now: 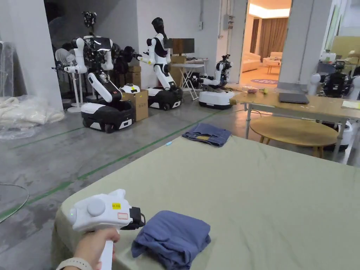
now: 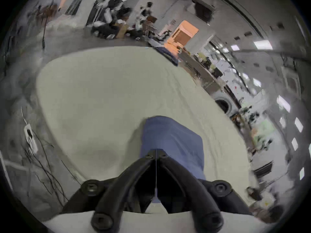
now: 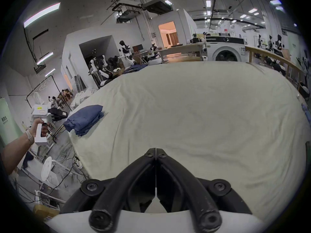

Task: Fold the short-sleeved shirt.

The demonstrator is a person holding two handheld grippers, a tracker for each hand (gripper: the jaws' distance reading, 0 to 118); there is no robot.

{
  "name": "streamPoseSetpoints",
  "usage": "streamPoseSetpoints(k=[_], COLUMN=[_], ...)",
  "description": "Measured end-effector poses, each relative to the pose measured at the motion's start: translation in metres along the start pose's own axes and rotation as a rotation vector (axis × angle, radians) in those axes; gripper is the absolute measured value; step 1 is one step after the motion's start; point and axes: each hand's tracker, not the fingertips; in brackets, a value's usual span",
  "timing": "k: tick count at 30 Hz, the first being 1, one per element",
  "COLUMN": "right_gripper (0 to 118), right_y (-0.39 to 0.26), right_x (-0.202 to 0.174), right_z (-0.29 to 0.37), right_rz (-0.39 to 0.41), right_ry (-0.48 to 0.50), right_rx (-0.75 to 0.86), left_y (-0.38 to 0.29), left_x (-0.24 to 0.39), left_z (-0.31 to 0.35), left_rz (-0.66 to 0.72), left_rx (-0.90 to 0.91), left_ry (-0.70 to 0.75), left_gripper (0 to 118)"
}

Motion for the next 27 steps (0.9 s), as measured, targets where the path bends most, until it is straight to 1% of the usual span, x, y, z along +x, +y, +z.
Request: streamPoseSetpoints(k=[3,5,7,9,11,13,15,17,19,23,27], right_gripper=[0,0,0,0,0,0,0,0,0,0,0], right_y=[0.022,0.045,0.07,0.095,0.116,0.135,0.149,0.158,0.163,0.161,0.161], right_x=[0.009,0.015,0.026,0.044,0.052,0.055,0.056,0.051,0.052,0.056,0.062], right_z=[0.016,0.037,0.06,0.081,0.103,0.127,0.145,0.164,0.177,0.189,0.193], right_rz=[0.04,0.056,0.054,0.056,0.086,0.109,0.123,0.135,0.119,0.12,0.112], right_ry=[-0.077,-0.157,-0.217,-0.248,-0.304,-0.341,-0.368,-0.395,-0.396,-0.405,-0.416], right_rx=[0.071,0.14,0.218,0.303,0.382,0.455,0.511,0.56,0.581,0.601,0.608], left_y=[-0.014,-0.026,-0.03,-0.041,-0.054,-0.056,-0.06,-0.065,-0.066,-0.073,-0.072], left_x=[0.099,0.172,0.231,0.294,0.35,0.393,0.426,0.451,0.468,0.478,0.476], left_z=[-0.006,-0.007,-0.01,-0.006,0.009,0.019,0.032,0.04,0.048,0.058,0.056], left_rz=[-0.168,-0.3,-0.403,-0.524,-0.588,-0.609,-0.623,-0.628,-0.649,-0.665,-0.659], left_rx=[0.098,0.197,0.239,0.297,0.384,0.427,0.475,0.524,0.529,0.566,0.559], left_ry=[0.008,0.012,-0.031,-0.061,-0.103,-0.157,-0.193,-0.192,-0.205,-0.219,-0.223], left_gripper=[0,0,0,0,0,0,0,0,0,0,0])
